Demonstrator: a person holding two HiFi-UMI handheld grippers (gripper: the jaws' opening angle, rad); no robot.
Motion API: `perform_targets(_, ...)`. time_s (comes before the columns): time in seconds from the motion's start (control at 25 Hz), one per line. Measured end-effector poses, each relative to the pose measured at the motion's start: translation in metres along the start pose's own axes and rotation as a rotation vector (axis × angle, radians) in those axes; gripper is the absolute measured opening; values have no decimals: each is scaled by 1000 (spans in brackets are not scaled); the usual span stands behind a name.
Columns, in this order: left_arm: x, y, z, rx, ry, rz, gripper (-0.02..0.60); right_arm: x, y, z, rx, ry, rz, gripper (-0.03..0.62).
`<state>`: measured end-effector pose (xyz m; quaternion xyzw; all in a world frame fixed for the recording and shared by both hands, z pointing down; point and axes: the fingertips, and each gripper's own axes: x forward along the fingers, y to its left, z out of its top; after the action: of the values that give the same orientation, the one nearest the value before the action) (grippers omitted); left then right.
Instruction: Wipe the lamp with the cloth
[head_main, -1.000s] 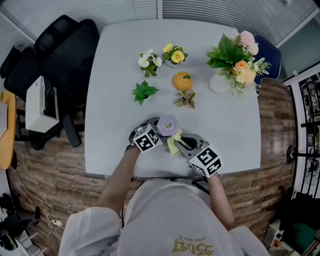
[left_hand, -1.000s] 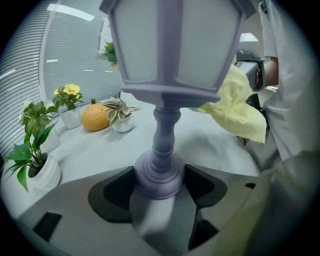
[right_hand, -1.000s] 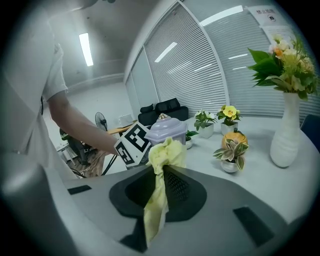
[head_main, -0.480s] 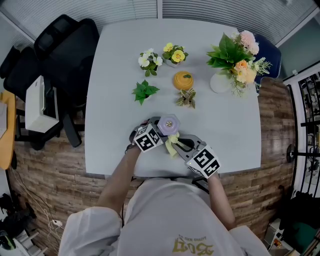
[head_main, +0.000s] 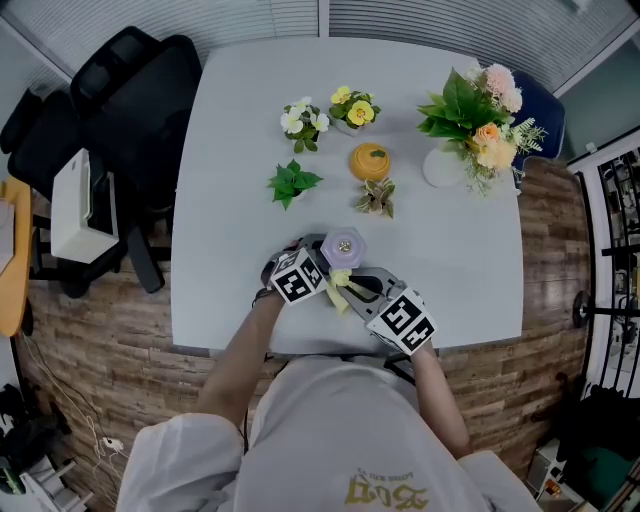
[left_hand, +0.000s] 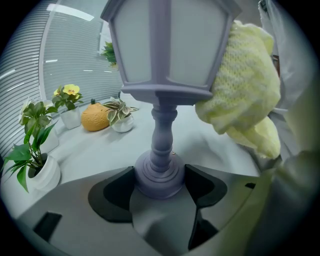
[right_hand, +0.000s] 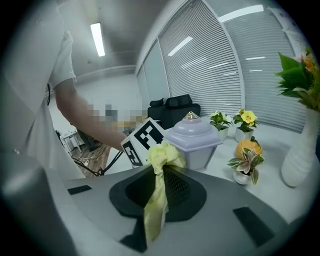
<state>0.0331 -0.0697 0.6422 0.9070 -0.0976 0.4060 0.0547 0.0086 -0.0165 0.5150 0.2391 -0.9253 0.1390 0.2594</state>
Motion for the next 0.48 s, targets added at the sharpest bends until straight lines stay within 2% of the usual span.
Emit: perform_targets(0.48,0,0,1,1,-3,-1,327,7,-2,-2,12,18,15,48)
